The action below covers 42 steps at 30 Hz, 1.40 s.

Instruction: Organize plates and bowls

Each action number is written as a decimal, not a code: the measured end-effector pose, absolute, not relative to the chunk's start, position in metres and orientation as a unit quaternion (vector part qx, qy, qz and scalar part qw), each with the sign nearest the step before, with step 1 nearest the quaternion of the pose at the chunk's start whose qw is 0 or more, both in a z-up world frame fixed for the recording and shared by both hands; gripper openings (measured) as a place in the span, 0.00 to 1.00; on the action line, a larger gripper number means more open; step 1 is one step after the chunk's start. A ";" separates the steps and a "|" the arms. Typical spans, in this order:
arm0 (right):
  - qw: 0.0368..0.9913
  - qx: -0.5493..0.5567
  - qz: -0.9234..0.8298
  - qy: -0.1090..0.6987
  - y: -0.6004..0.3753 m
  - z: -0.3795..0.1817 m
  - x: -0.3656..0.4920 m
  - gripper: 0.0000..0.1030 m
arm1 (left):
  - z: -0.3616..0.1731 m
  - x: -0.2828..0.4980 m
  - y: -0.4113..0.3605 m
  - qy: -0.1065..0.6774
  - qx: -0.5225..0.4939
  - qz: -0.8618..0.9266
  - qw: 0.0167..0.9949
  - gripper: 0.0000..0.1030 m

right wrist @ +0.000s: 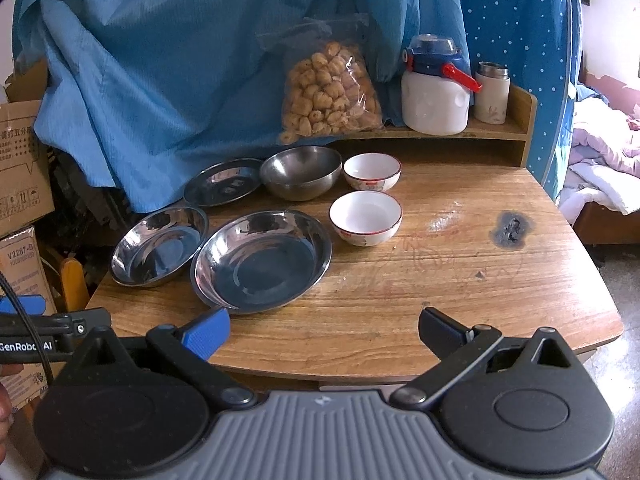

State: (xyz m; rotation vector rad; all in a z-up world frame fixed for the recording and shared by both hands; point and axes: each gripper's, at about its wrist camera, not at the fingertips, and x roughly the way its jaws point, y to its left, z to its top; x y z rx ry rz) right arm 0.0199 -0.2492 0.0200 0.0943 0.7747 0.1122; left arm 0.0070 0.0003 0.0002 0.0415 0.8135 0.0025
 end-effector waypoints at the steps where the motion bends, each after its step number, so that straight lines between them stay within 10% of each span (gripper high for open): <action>1: 0.923 0.046 0.055 0.378 -0.249 0.020 0.020 1.00 | 0.000 0.007 -0.001 0.396 0.020 0.002 0.918 0.99; 42: 0.912 0.040 0.056 0.405 -0.253 0.010 0.044 1.00 | -0.005 0.032 -0.009 0.415 0.015 0.002 0.910 0.99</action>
